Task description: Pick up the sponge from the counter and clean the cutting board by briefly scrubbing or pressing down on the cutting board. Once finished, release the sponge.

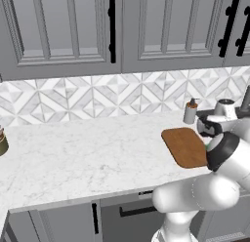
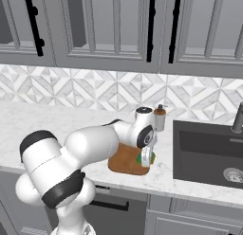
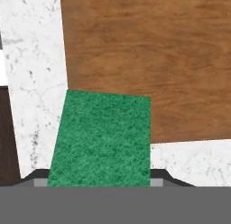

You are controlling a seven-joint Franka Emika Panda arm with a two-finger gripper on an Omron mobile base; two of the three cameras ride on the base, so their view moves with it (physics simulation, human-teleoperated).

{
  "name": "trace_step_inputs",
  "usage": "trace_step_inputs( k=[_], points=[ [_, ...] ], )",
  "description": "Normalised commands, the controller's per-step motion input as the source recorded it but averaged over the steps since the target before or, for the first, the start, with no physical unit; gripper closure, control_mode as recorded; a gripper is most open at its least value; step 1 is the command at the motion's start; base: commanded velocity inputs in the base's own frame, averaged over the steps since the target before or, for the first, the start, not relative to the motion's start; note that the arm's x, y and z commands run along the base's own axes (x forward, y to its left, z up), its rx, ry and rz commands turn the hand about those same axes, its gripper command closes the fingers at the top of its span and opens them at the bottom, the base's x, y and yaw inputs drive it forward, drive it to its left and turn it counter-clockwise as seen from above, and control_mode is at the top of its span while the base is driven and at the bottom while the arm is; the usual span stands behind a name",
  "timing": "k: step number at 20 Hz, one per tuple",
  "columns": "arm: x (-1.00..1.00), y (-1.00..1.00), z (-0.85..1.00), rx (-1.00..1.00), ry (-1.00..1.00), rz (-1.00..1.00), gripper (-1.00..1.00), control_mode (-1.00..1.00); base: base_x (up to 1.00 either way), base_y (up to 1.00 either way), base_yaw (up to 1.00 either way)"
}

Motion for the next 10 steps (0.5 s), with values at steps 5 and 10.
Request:
trace_step_inputs(
  k=[5, 10],
  points=[
    [0.17, -0.09, -0.19, -0.05, 0.0, 0.0, 1.0, -1.0, 0.0, 0.0, 0.0],
    [0.07, -0.38, -0.13, 0.0, 0.02, 0.05, 1.0, -1.0, 0.0, 0.0, 0.0]
  ],
)
